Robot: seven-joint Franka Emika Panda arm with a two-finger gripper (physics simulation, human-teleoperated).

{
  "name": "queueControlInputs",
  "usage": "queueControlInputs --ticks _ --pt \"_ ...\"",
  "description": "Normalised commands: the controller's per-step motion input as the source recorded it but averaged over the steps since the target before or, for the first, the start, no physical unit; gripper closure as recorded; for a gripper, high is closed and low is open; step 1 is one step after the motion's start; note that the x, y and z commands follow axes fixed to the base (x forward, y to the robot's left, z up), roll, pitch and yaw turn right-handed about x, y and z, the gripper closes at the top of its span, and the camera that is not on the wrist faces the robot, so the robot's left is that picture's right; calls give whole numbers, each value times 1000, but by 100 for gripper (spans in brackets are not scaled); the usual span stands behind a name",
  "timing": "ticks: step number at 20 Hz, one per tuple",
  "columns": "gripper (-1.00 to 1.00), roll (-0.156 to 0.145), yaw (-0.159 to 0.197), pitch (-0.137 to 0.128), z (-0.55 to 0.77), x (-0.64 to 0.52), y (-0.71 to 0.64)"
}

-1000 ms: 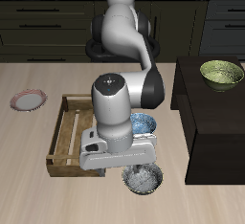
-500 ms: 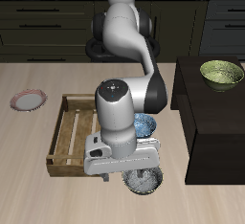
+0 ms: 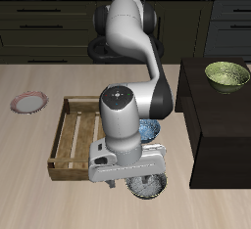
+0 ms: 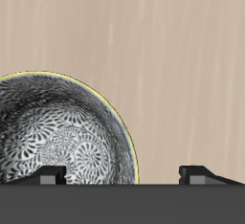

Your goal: Place the green bowl and the black bowl in the wooden tray

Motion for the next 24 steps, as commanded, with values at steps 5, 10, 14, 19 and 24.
queueControlInputs --ticks 5,10,14,19,24 --pt "100 8 -24 -5 -17 -119 -86" --pt "100 -3 -36 -18 26 -70 -80" --pt "100 7 -49 -35 195 -91 -27" --pt "100 4 -29 -50 303 -129 -3" --pt "100 4 -25 -68 435 -242 -46"
